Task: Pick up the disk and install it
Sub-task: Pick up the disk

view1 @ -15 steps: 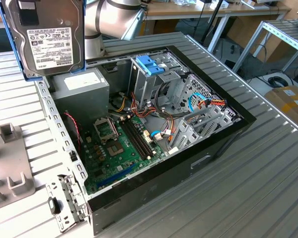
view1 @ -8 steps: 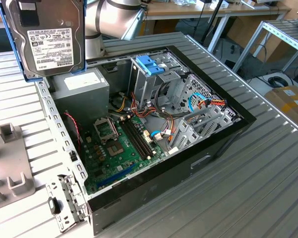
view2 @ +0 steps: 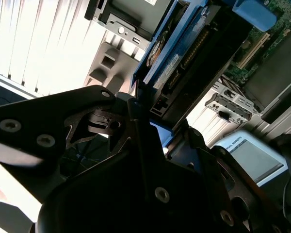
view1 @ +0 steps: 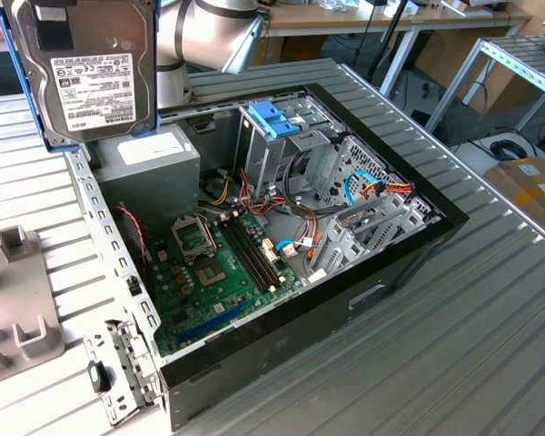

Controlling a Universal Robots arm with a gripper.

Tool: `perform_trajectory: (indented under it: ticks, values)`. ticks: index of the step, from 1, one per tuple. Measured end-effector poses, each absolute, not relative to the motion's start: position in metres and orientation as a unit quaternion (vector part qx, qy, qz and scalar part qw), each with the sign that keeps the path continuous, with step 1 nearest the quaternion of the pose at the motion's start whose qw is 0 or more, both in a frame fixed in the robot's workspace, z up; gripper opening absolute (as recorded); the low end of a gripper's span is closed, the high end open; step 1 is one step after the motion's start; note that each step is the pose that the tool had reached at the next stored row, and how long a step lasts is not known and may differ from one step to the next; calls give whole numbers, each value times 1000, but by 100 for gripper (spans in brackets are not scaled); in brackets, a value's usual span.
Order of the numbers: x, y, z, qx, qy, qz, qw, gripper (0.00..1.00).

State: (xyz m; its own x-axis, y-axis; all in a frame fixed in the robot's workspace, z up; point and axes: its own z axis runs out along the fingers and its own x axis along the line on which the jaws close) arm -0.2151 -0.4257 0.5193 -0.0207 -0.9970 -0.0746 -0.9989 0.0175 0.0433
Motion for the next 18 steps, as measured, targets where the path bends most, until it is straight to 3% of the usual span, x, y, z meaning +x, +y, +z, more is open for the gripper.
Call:
perform_trajectory:
  ticks: [18]
  values:
    - [-215, -437, 519, -700, 713, 42, 11, 37]
